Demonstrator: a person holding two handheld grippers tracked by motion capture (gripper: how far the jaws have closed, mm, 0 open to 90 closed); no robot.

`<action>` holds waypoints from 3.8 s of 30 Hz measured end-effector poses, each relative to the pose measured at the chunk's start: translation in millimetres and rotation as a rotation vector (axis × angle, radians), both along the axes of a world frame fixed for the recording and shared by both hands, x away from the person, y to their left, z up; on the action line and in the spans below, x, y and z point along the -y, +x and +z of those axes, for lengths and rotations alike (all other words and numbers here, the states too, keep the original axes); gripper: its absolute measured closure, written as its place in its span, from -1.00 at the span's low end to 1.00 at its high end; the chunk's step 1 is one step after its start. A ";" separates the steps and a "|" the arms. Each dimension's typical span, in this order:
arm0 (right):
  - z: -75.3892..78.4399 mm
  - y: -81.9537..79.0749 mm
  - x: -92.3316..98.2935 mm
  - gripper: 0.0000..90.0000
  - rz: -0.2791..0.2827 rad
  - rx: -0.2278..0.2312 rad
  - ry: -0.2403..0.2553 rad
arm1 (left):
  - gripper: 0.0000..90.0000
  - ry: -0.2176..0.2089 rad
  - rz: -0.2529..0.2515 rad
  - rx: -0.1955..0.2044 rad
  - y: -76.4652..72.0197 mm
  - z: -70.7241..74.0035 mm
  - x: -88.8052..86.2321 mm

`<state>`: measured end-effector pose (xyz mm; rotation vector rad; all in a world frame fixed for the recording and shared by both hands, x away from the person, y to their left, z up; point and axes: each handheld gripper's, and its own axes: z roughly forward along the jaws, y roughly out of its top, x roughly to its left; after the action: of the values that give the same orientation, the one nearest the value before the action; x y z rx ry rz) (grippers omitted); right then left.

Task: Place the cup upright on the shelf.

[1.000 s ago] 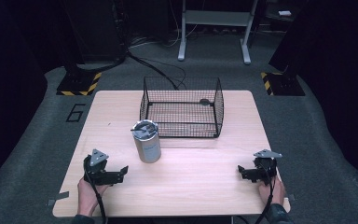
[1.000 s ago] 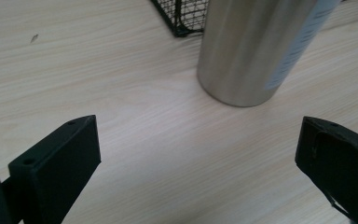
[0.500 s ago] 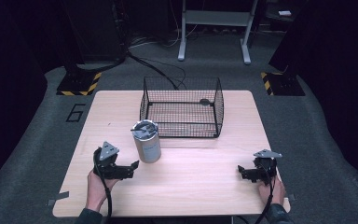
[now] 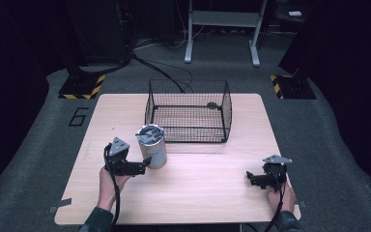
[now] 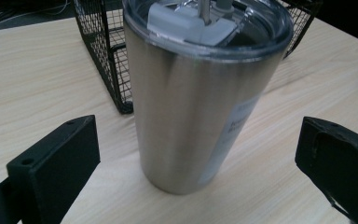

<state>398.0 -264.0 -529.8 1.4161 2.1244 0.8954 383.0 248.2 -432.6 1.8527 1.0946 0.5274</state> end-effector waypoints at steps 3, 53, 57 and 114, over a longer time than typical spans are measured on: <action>0.0 0.3 -0.1 -1.00 0.003 0.001 0.000 | -1.00 -0.012 0.001 0.011 9.7 -0.5 4.1; -0.1 0.1 -0.1 -1.00 0.003 0.001 0.000 | -0.91 -0.030 0.042 0.123 36.3 -11.9 31.9; -0.1 0.2 0.0 -1.00 0.003 0.001 0.000 | -0.91 -0.024 0.036 0.141 34.8 -7.1 28.9; 0.0 0.3 -0.6 -1.00 0.003 -0.001 0.003 | -0.91 -0.040 -0.204 0.157 40.8 108.5 57.1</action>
<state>398.3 -263.4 -529.9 1.4160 2.1270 0.8999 423.8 191.1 -324.1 1.8296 0.7974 0.5177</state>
